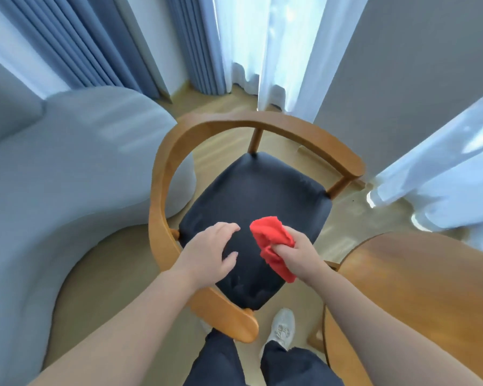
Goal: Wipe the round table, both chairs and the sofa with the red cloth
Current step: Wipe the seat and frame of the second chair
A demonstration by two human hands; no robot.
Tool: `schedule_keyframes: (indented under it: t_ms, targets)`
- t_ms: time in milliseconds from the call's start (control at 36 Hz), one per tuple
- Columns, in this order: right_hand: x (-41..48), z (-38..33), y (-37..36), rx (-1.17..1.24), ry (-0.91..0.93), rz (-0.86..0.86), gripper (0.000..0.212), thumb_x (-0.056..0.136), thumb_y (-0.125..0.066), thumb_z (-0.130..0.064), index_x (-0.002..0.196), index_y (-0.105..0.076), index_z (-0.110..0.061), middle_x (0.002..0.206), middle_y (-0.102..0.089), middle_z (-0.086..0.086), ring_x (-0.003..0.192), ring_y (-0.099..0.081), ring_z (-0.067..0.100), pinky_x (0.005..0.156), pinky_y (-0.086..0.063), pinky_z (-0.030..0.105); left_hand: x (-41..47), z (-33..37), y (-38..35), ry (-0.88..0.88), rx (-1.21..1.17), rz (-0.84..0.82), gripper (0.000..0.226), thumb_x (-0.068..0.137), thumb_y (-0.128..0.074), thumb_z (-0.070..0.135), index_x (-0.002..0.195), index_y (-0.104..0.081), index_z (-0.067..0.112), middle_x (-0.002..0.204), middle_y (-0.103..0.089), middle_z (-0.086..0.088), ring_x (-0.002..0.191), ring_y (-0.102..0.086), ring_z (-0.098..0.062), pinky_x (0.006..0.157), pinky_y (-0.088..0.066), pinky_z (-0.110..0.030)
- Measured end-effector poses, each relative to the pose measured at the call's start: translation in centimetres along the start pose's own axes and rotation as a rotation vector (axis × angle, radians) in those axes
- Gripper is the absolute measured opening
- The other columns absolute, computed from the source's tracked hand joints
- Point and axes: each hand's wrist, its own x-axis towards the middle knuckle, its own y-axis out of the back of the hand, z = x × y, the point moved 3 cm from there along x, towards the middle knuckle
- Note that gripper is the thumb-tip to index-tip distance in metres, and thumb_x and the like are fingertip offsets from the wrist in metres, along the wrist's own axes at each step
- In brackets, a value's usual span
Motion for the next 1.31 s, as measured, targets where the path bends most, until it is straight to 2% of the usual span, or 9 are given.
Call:
schedule_keyframes:
  t_ms: [250,611,722,806,917,1000,1083,1194,1306]
  targets:
    - [-1.0,-2.8,0.5,0.033,-0.037,-0.128,0.013,0.087,-0.055,-0.002,0.092,-0.063,-0.010,0.074,-0.064,0.000,0.071,-0.066,0.017,0.075,-0.058,0.046,-4.6,-0.3,1.2,0.278,-0.048,0.172,0.045,0.093,-0.051,0.025,0.137,-0.042,0.022,0.140,-0.045,0.007,0.126,-0.044,-0.011,0.103,-0.038,-0.027]
    - [-3.1,4.9,-4.5,-0.019,-0.366,-0.283,0.010,0.086,-0.043,-0.015,0.088,-0.053,-0.013,0.066,-0.047,0.000,0.058,-0.042,0.018,0.052,-0.035,0.027,-12.8,-2.9,-4.5,0.576,-0.137,0.112,0.043,0.092,-0.048,0.018,0.135,-0.044,0.020,0.136,-0.047,0.005,0.123,-0.046,-0.015,0.102,-0.039,-0.033]
    - [-3.4,5.7,-4.9,-0.210,-0.345,-0.256,0.024,0.081,-0.047,-0.030,0.101,-0.055,-0.020,0.110,-0.056,-0.004,0.083,-0.061,0.016,0.066,-0.054,0.039,-13.1,-3.7,-5.3,0.571,-0.141,0.083,0.043,0.092,-0.047,0.016,0.135,-0.044,0.019,0.136,-0.047,0.004,0.125,-0.044,-0.015,0.104,-0.037,-0.032]
    - [-4.1,5.5,-5.3,-0.291,-0.318,-0.262,0.029,0.091,-0.044,-0.023,0.117,-0.052,-0.035,0.147,-0.031,-0.010,0.099,-0.064,0.014,0.066,-0.053,0.025,-13.4,-3.9,-5.7,0.569,-0.153,0.077,0.043,0.092,-0.046,0.016,0.135,-0.045,0.020,0.137,-0.047,0.005,0.126,-0.043,-0.015,0.105,-0.036,-0.033]
    - [-4.9,6.4,-5.7,-0.459,-0.234,-0.277,0.020,0.085,-0.041,-0.029,0.092,-0.050,-0.046,0.119,-0.035,-0.008,0.091,-0.068,0.015,0.074,-0.056,0.029,-13.9,-4.0,-6.0,0.546,-0.162,0.079,0.042,0.092,-0.045,0.015,0.134,-0.045,0.019,0.136,-0.047,0.005,0.125,-0.043,-0.014,0.105,-0.035,-0.031]
    - [-5.7,7.8,-6.1,-0.570,-0.198,-0.226,0.037,0.084,-0.042,-0.041,0.121,-0.048,-0.042,0.128,-0.031,-0.013,0.110,-0.058,0.024,0.092,-0.053,0.039,-14.5,-4.4,-6.4,0.529,-0.167,0.067,0.042,0.092,-0.045,0.015,0.134,-0.045,0.020,0.136,-0.047,0.006,0.126,-0.042,-0.012,0.105,-0.034,-0.030]
    - [-6.2,7.2,-6.6,-0.634,-0.190,-0.100,0.034,0.092,-0.044,-0.033,0.118,-0.056,-0.014,0.120,-0.043,0.001,0.098,-0.057,0.019,0.086,-0.055,0.034,-15.0,-4.6,-6.7,0.523,-0.185,0.051,0.042,0.092,-0.044,0.015,0.133,-0.046,0.020,0.136,-0.046,0.006,0.125,-0.043,-0.014,0.104,-0.035,-0.030]
    - [-6.7,6.5,-7.1,-0.670,-0.176,-0.095,0.014,0.094,-0.042,-0.019,0.100,-0.054,-0.015,0.094,-0.060,-0.001,0.071,-0.060,0.005,0.067,-0.050,0.020,-15.4,-4.6,-6.7,0.500,-0.195,0.041,0.042,0.093,-0.043,0.015,0.135,-0.045,0.020,0.137,-0.044,0.007,0.125,-0.043,-0.013,0.103,-0.035,-0.030]
    - [-7.7,6.2,-8.2,-0.596,-0.169,-0.102,0.029,0.092,-0.040,-0.010,0.112,-0.059,-0.018,0.107,-0.063,-0.005,0.068,-0.066,0.004,0.069,-0.054,0.017,-16.0,-5.0,-6.8,0.465,-0.203,0.040,0.042,0.092,-0.043,0.014,0.134,-0.045,0.019,0.137,-0.045,0.006,0.126,-0.043,-0.013,0.104,-0.035,-0.031]
